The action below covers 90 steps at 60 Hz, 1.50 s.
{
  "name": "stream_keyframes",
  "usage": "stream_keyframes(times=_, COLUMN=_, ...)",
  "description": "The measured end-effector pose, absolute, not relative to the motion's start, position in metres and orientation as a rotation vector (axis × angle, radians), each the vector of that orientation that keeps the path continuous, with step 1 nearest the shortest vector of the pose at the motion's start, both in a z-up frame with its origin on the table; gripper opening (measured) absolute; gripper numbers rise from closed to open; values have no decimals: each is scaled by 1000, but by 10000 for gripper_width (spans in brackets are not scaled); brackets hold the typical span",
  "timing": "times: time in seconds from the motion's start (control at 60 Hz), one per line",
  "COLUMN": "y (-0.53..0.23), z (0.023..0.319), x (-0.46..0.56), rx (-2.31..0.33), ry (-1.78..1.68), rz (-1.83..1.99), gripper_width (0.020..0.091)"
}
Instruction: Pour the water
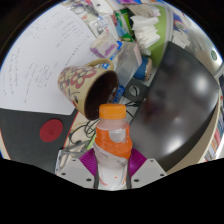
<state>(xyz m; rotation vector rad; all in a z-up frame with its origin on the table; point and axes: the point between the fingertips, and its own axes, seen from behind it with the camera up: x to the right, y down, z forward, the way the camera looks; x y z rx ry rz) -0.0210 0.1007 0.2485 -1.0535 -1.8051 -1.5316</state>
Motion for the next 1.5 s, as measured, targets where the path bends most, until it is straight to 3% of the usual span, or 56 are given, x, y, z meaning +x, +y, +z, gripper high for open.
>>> stream_keyframes(times=0.15, y=71, z=251, x=-35, rx=-1358, ry=-1585, rz=-1128, gripper_width=368)
stream_keyframes(times=0.367, y=37, z=279, x=-36, rx=-1655, ry=-1032, rz=-535, gripper_width=377)
stream_keyframes(times=0.617, y=60, z=238, x=6, rx=-1807, ry=-465, rz=-21, gripper_width=378)
stream_keyframes(times=0.867, y=96, z=186, x=23, rx=-1822, ry=-316, rz=139, gripper_width=378)
stream_keyframes(times=1.0, y=110, z=172, x=21, rx=-1802, ry=-272, rz=193, gripper_width=386)
stream_keyframes(times=1.233, y=108, z=174, x=23, rx=-1738, ry=-257, rz=171, gripper_width=405)
stream_keyframes(times=1.417, y=99, z=167, x=20, rx=-1791, ry=-286, rz=137, gripper_width=576)
stream_keyframes(times=1.5, y=87, z=162, x=26, rx=-1845, ry=-242, rz=142, gripper_width=810)
